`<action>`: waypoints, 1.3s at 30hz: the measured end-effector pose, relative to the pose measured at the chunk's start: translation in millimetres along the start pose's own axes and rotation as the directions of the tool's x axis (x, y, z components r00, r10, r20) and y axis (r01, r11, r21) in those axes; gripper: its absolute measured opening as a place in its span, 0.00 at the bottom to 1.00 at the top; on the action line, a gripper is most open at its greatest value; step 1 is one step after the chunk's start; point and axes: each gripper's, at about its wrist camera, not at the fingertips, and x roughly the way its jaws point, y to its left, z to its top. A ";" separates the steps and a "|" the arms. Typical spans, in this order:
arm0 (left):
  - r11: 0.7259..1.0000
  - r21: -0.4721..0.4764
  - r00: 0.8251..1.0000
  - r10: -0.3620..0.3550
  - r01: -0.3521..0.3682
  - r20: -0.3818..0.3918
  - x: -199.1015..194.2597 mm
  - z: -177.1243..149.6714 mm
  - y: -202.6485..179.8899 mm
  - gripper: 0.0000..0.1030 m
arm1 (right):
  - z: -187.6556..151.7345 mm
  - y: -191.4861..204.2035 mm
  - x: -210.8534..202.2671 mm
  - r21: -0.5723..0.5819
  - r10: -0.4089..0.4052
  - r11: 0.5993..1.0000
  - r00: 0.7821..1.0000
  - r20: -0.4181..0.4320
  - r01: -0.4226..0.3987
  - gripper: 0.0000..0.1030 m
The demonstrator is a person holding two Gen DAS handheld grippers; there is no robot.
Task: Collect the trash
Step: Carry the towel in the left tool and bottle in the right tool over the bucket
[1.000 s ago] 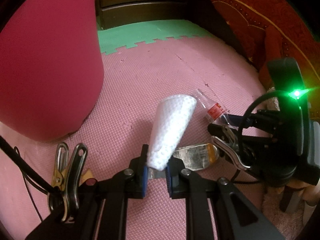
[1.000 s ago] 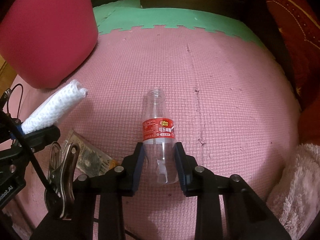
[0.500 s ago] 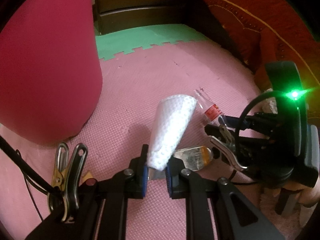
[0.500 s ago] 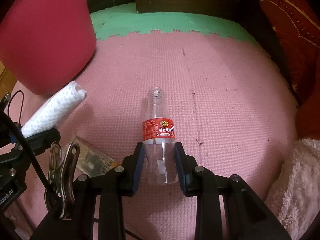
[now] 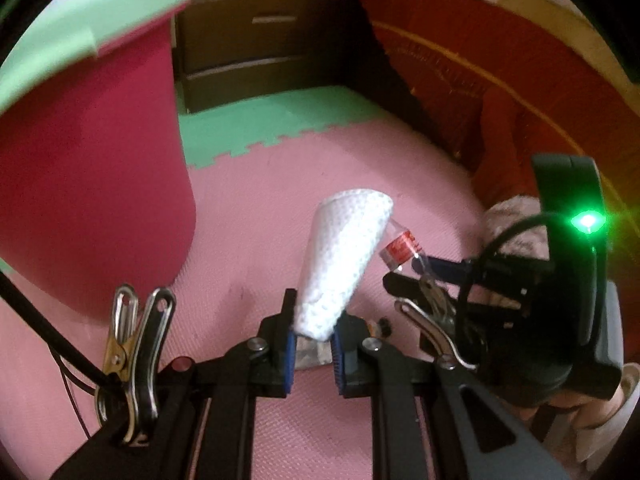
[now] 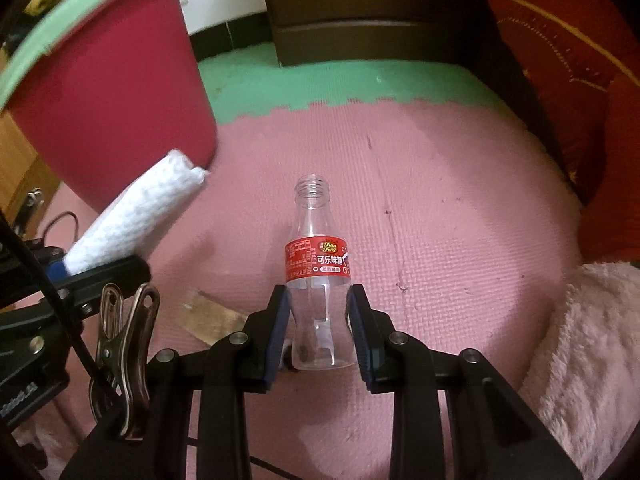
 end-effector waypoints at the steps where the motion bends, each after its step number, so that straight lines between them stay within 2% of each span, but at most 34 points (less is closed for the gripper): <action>1: 1.000 0.001 1.000 -0.007 0.007 0.018 -6.9 1.9 -0.7 0.14 | -0.4 0.7 -9.1 0.015 0.007 1.000 1.000 0.019 -0.007 0.30; 6: 1.000 0.000 0.993 -0.017 0.017 0.115 -41.6 9.5 -1.0 0.14 | 0.3 4.0 -36.9 0.079 0.013 0.997 0.997 0.070 -0.018 0.30; 10: 0.999 -0.036 0.985 -0.017 0.024 0.170 -65.6 17.0 7.2 0.14 | -2.7 10.8 -61.2 0.133 0.011 0.991 0.994 0.108 -0.025 0.30; 18: 0.994 -0.109 0.964 0.040 -0.012 0.262 -109.8 30.6 32.1 0.14 | -2.1 31.2 -102.1 0.173 0.018 0.984 0.987 0.162 -0.046 0.30; 22: 0.989 -0.141 0.950 0.083 -0.042 0.302 -127.2 34.8 44.3 0.14 | 4.6 47.3 -117.5 0.152 0.017 0.987 0.983 0.181 -0.046 0.30; 32: 0.969 -0.239 0.919 0.151 -0.064 0.364 -159.5 46.0 89.2 0.14 | 30.3 84.3 -143.8 0.088 0.027 0.995 0.969 0.245 -0.050 0.30; 36: 0.960 -0.265 0.910 0.185 -0.087 0.372 -169.2 55.4 106.2 0.14 | 36.2 100.4 -151.1 0.055 0.033 0.997 0.966 0.258 -0.049 0.30; 39: 0.947 -0.301 0.909 0.219 -0.111 0.354 -170.1 66.5 125.3 0.14 | 41.7 114.2 -154.1 0.025 0.036 0.999 0.964 0.265 -0.044 0.30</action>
